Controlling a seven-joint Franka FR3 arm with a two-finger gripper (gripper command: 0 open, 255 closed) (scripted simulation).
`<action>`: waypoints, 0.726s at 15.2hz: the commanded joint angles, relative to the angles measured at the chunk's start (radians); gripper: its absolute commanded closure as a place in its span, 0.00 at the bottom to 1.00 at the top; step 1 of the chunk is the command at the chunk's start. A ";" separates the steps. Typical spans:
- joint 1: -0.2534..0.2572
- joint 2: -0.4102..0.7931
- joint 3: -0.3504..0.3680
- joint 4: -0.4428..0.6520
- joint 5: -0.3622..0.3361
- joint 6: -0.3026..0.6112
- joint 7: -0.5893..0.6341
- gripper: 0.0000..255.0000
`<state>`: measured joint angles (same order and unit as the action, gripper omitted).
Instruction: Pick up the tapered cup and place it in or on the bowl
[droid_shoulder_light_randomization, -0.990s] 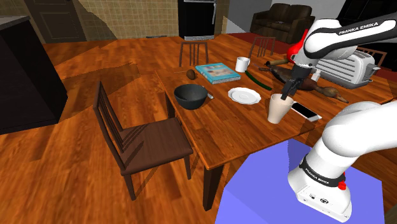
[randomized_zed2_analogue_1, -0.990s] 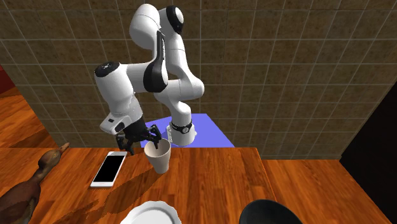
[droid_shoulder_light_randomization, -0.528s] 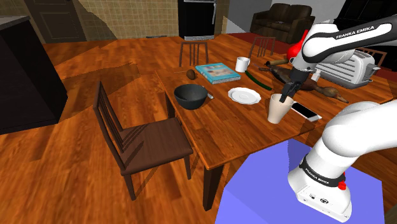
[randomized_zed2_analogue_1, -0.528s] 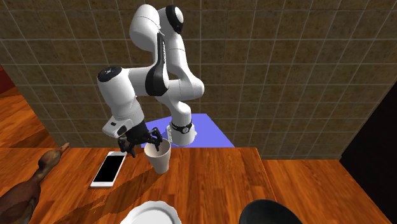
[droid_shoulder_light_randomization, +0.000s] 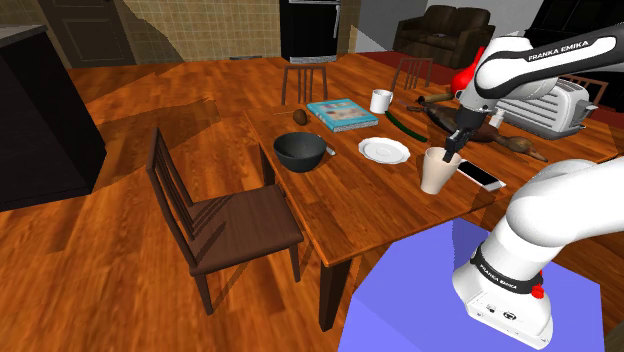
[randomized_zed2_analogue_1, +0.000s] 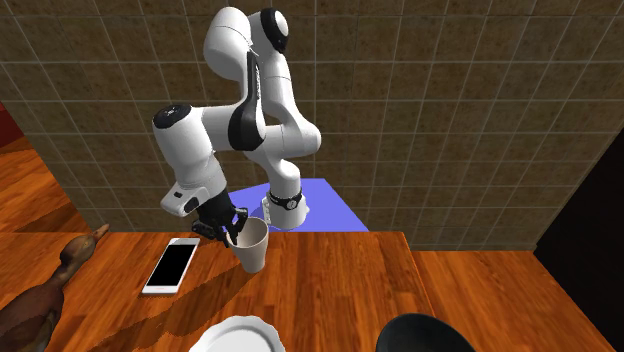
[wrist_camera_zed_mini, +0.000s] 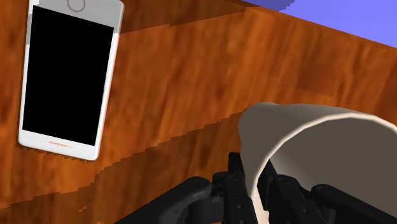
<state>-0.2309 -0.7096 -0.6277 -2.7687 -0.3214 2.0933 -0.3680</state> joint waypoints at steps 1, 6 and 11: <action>0.000 0.000 0.000 -0.001 0.000 0.000 0.000 1.00; -0.001 -0.016 0.013 0.016 0.006 -0.033 0.003 1.00; -0.001 -0.051 0.043 0.063 0.023 -0.114 0.010 1.00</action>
<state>-0.2295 -0.7494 -0.5917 -2.7137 -0.3007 1.9982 -0.3595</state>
